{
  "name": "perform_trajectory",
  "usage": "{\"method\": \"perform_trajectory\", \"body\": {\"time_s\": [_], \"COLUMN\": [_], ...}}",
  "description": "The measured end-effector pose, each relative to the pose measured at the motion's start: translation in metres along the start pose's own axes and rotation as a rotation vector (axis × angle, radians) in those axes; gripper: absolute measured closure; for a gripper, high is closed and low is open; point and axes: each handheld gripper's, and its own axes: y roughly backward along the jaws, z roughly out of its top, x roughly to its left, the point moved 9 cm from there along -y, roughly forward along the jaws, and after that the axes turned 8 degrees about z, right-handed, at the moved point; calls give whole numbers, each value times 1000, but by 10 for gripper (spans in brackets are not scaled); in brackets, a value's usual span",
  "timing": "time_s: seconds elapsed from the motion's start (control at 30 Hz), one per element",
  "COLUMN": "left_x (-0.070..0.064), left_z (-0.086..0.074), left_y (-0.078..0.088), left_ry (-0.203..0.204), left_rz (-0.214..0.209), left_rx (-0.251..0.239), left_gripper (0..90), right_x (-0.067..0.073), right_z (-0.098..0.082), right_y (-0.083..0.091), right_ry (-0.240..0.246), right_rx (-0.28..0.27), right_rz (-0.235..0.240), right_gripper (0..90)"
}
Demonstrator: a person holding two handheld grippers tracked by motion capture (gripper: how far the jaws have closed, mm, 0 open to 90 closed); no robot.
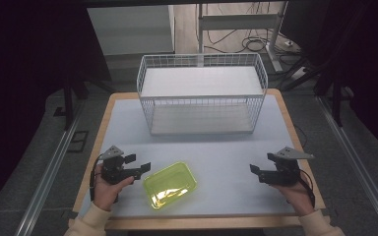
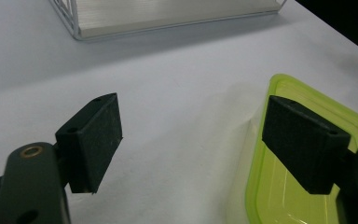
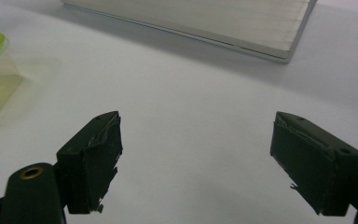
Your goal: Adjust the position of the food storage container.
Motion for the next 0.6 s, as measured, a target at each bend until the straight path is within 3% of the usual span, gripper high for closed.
{"method": "perform_trajectory", "body": {"time_s": [0.47,0.57,0.6], "left_x": [1,0,-1], "left_z": [6,10,11], "left_y": [7,15,17], "left_ry": [15,4,-2], "left_rz": [7,15,16], "left_rx": [-4,-15,-14], "left_gripper": [226,289,379], "right_x": [8,8,10], "right_z": [-2,0,0], "right_y": [-3,-2,-1], "right_ry": [37,35,33], "right_rx": [12,4,2], "right_rz": [18,16,17], "right_gripper": [185,187,188]}}
